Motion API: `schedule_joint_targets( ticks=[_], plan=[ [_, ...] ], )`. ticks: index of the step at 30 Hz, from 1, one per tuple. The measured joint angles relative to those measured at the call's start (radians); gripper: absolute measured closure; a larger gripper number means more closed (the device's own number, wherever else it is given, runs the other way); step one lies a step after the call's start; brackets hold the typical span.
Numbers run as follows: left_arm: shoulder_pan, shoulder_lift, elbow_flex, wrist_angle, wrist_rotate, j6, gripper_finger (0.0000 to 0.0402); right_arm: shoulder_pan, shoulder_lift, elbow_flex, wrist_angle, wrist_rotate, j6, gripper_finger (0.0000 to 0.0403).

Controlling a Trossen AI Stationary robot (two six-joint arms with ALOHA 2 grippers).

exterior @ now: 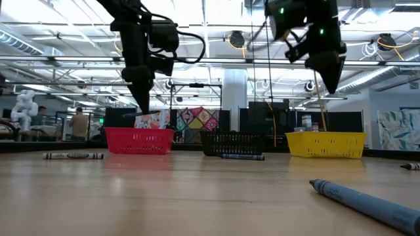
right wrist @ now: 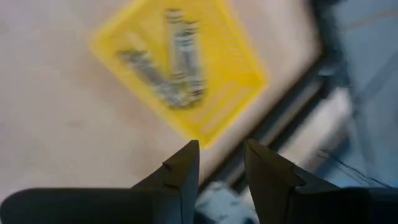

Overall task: Sort crayons
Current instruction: Put the blue crayon into the red bin, then put the black crayon into the yellow bin

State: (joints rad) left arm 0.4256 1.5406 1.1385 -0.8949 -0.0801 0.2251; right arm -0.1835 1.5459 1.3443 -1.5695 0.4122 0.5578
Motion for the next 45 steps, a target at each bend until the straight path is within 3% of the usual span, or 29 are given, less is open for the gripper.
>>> schedule_joint_targets(
  ticks=[5, 11, 15, 25, 34, 45],
  plan=[
    [0.029, 0.000, 0.000, 0.021, 0.024, 0.061, 0.0402, 0.096, -0.112, 0.005, 0.020, -0.218, 0.079, 0.0289],
    [0.063, 0.000, 0.000, 0.023, 0.024, 0.079, 0.0402, 0.222, -0.243, 0.003, 0.005, -0.229, 0.331, 0.0289],
    [0.075, 0.003, 0.000, 0.025, 0.024, 0.104, 0.0401, 0.276, -0.286, 0.003, 0.009, -0.228, 0.417, 0.0289],
    [0.080, 0.094, 0.000, 0.024, 0.024, 0.113, 0.0366, 0.332, -0.289, 0.003, -0.002, -0.235, 0.388, 0.0289],
    [0.071, 0.146, 0.000, 0.033, 0.024, 0.129, 0.0363, 0.329, -0.285, 0.003, 0.025, -0.259, 0.285, 0.0289],
    [0.068, 0.146, 0.000, 0.081, 0.023, 0.119, 0.0363, 0.344, -0.284, 0.003, 0.022, -0.259, 0.320, 0.0289]
  ],
)
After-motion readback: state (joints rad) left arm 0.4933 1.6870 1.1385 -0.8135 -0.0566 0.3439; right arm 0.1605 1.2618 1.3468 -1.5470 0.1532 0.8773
